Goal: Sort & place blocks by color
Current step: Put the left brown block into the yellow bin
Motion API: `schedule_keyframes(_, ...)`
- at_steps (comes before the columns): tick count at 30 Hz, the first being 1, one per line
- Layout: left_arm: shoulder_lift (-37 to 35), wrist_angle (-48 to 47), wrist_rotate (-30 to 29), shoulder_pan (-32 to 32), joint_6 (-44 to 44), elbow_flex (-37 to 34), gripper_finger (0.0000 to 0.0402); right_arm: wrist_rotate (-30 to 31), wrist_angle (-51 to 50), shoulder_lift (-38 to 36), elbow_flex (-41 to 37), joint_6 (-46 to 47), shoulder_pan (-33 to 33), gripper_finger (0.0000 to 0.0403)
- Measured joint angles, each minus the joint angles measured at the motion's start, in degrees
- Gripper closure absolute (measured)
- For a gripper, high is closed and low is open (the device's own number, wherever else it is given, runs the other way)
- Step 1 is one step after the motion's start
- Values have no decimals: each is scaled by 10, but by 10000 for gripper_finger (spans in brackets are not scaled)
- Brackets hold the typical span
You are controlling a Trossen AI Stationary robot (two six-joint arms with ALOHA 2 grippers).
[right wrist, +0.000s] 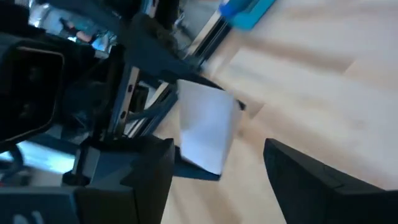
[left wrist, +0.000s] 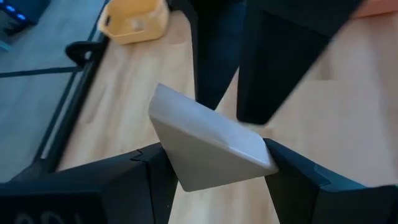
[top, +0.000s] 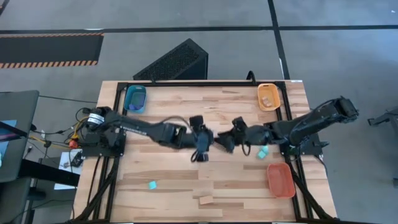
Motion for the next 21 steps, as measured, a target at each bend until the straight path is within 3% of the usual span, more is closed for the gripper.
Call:
schedule_keyframes(14,0,120,126,151,170,0,218,-168,48,0,1,-95,-235,136)
schedule_keyframes(18,1,130,137,183,202,0,217,-193,46,0,1,-93,-278,170)
schedule_keyframes(21,1,134,164,206,200,0,217,-200,46,0,1,-92,-305,225)
